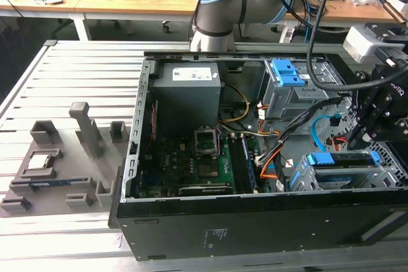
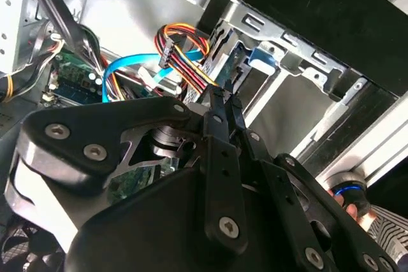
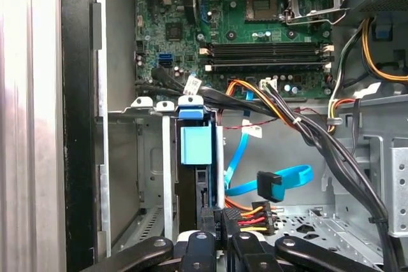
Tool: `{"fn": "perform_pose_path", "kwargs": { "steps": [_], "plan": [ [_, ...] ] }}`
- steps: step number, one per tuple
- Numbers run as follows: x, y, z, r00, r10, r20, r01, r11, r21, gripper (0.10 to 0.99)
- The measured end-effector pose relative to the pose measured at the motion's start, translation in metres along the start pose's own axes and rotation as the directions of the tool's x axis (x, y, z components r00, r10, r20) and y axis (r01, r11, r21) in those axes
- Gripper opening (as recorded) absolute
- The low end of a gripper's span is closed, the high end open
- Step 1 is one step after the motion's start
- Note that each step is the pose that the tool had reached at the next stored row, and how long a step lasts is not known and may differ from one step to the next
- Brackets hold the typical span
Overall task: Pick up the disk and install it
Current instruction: 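Insert the first disk wire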
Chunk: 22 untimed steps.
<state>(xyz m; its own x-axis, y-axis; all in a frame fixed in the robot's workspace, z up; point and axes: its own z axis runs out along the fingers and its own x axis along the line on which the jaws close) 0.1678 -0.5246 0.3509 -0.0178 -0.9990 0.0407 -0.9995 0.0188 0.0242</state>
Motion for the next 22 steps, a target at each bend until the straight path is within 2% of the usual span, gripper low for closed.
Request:
{"fn": "perform_pose_path", "kwargs": {
  "steps": [2, 3, 4, 5, 22],
  "plan": [
    [0.0014, -0.0021, 0.0024, 1.0000, 0.000, -0.0007, 0.000, 1.0000, 0.000, 0.165],
    [0.0055, -0.0041, 0.0070, 1.0000, 0.000, -0.0013, 0.000, 1.0000, -0.001, 0.165],
    [0.0058, -0.0079, 0.0098, 1.0000, 0.000, -0.0012, 0.000, 1.0000, -0.001, 0.165],
    [0.0058, -0.0048, 0.0107, 1.0000, 0.000, 0.0011, 0.000, 1.0000, -0.001, 0.165],
    [0.0061, -0.0048, 0.0136, 1.0000, 0.000, -0.0008, 0.000, 1.0000, -0.001, 0.165]
  ]
}}
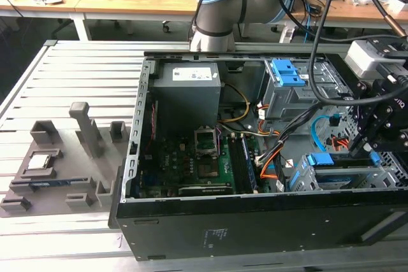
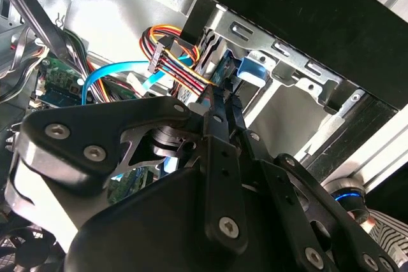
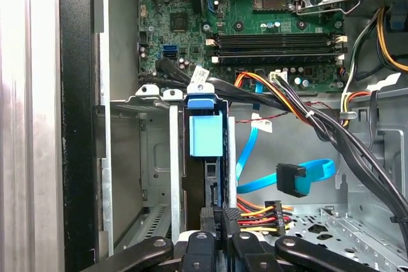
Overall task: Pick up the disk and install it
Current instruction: 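Insert the first disk wire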
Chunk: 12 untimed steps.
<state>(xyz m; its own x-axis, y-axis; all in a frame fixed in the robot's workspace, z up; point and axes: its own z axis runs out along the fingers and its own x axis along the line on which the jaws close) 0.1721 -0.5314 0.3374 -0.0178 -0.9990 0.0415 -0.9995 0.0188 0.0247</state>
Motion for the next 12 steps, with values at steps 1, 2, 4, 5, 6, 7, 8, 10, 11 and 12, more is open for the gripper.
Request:
{"fn": "perform_pose_path", "kwargs": {
  "steps": [1, 2, 4, 5, 6, 7, 8, 10, 11, 12],
  "plan": [
    [0.0000, 0.0000, 0.0000, 1.0000, 0.000, 0.0000, 0.000, 1.0000, 0.000, 0.165],
    [0.0000, 0.0000, 0.0000, 1.0000, 0.000, 0.0000, 0.000, 1.0000, 0.000, 0.165],
    [0.0000, 0.0000, 0.0001, 1.0000, 0.000, -0.0001, 0.000, 1.0000, 0.000, 0.165],
    [0.0000, 0.0000, 0.0001, 1.0000, 0.000, 0.0000, 0.000, 1.0000, 0.000, 0.165],
    [0.0000, 0.0000, 0.0002, 1.0000, 0.000, 0.0000, 0.000, 1.0000, 0.000, 0.165],
    [0.0000, 0.0000, 0.0002, 1.0000, 0.000, 0.0000, 0.000, 1.0000, 0.000, 0.165],
    [0.0000, 0.0000, 0.0002, 1.0000, 0.000, 0.0000, 0.000, 1.0000, 0.000, 0.165],
    [0.0000, 0.0000, 0.0003, 1.0000, 0.000, 0.0000, 0.000, 1.0000, 0.000, 0.165],
    [0.0000, 0.0000, 0.0003, 1.0000, 0.000, 0.0000, 0.000, 1.0000, 0.000, 0.165],
    [0.0000, 0.0000, 0.0003, 1.0000, 0.000, 0.0000, 0.000, 1.0000, 0.000, 0.165]
  ]
}}
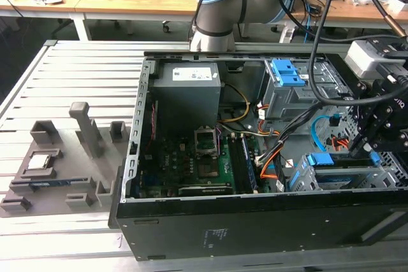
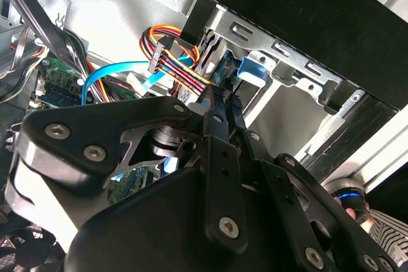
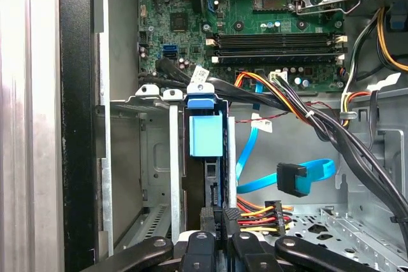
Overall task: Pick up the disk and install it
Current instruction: 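Insert the first disk wire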
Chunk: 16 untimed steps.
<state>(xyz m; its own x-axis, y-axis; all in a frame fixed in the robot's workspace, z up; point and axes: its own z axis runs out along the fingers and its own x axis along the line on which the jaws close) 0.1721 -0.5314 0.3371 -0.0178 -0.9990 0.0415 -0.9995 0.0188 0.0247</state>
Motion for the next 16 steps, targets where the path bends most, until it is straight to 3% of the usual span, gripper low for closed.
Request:
{"fn": "perform_pose_path", "kwargs": {
  "steps": [3, 4, 11, 14, 16],
  "plan": [
    [0.0000, 0.0001, 0.0008, 1.0000, 0.000, 0.0013, 0.000, 1.0000, 0.000, 0.173],
    [0.0000, 0.0001, 0.0002, 1.0000, 0.000, 0.0002, 0.000, 1.0000, 0.000, 0.239],
    [0.0000, 0.0000, 0.0003, 1.0000, 0.000, 0.0003, 0.000, 1.0000, 0.000, 0.239],
    [0.0002, 0.0001, -0.0041, 1.0000, 0.000, 0.0001, 0.000, 1.0000, 0.000, 0.239],
    [0.0003, 0.0004, -0.0147, 1.0000, 0.000, -0.0001, 0.000, 1.0000, 0.000, 0.239]
  ]
}}
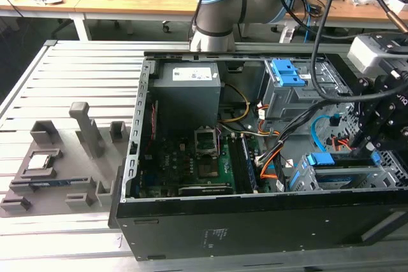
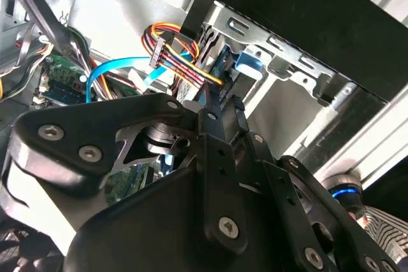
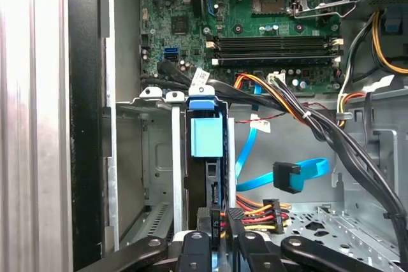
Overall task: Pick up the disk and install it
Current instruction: 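Insert the first disk wire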
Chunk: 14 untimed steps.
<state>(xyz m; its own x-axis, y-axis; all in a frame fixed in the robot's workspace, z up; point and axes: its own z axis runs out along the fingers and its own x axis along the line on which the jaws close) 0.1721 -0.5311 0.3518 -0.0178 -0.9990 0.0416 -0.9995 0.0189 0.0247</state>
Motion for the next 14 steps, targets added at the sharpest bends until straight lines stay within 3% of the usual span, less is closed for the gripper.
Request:
{"fn": "perform_pose_path", "kwargs": {
  "steps": [4, 6, 14],
  "plan": [
    [-0.0008, 0.0001, -0.0033, 1.0000, 0.000, 0.0023, 0.000, 1.0000, 0.000, 0.224],
    [-0.0009, 0.0000, -0.0018, 1.0000, 0.000, 0.0081, 0.000, 1.0000, -0.001, 0.106],
    [0.0004, -0.0003, 0.0078, 0.9999, -0.001, 0.0109, 0.001, 0.9999, -0.016, 0.106]
  ]
}}
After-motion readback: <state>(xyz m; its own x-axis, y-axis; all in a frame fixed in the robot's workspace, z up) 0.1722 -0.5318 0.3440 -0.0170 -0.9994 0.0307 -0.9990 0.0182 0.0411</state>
